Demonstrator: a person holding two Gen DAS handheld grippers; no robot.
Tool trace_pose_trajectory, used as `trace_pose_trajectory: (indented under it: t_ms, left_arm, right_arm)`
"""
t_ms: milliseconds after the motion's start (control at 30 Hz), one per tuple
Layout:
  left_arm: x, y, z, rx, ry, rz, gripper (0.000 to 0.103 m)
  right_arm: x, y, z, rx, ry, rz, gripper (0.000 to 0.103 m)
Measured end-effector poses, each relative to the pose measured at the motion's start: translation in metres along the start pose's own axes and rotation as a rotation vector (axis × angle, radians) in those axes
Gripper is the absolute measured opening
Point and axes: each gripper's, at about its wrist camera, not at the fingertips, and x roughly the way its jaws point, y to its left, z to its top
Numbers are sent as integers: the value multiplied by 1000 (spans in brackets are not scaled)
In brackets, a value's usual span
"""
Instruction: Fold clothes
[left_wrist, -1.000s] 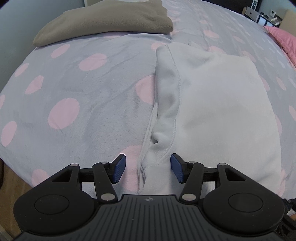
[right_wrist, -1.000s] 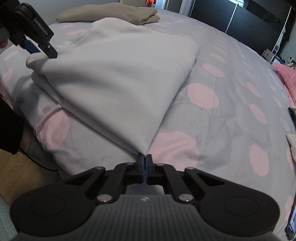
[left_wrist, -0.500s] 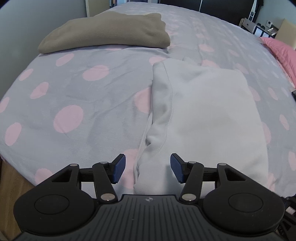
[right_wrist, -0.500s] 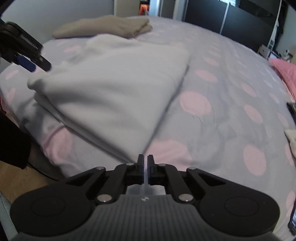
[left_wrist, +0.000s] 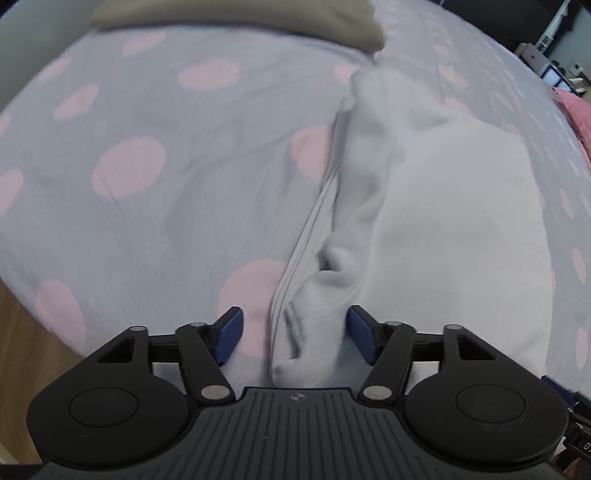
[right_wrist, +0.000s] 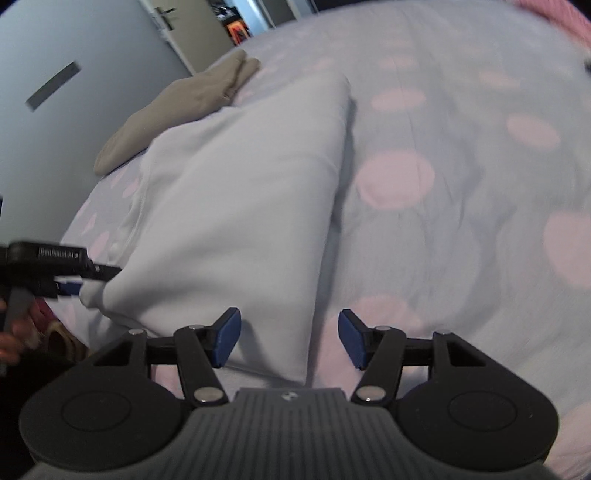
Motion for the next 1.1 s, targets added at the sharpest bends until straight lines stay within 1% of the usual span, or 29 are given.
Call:
trace_pose_trajectory:
  t_ms: [133,200,233,267,300,367,400,433,500,567,633,767,833,933,1000,1100]
  left_arm:
    - [12,12,1,-102,52,-59,65]
    - [14,14,0,-129,62,-82,62]
    - [15,14,-1,-138,65,-91,58]
    - [15,14,-1,-145,67,-107,53]
    - [16,14,-2,-152,68,-122,43]
    - [15,14,-3,-164,66,-141,41]
    - [14,14,-3,-161,63,-146,36]
    - [13,14,-3,-159,59,-152,31]
    - [8,14,-3,-151,47,-163,26]
    - [-1,14,-4,-139,32,-182,24]
    - [-11,11,-4,-123,22,-212,23]
    - [-30,3,-3,-99,29,-296,22]
    - [-36,1,-7,-85,48,-336,22]
    - [-32,-4,-15,-83,103,-388,21]
    - [-19,-6,-19,-90,151,-392,21]
    - [2,-4,-19,-99,212,-342,22]
  right_arm:
    - [14,-11,-1,101,43,71,61]
    - [18,-13,-2,128,52,106,53]
    - [19,-15,-2,143,57,127,43]
    - [19,-18,-3,164,62,148,39]
    - [19,-20,-5,187,62,159,38]
    - [17,-24,-4,225,60,182,25]
    - [16,-25,-3,242,58,194,22]
    - [13,-27,-2,262,55,209,17]
    - [5,-29,2,303,47,249,14]
    - [-8,-27,8,310,42,263,13]
    - [-22,-23,15,299,38,256,13]
    - [-52,-22,31,273,49,196,12]
    - [-65,-26,38,253,77,175,12]
    - [-82,-34,43,186,125,125,12]
    - [-79,-42,38,163,165,86,12]
    - [-57,-51,24,147,229,49,12]
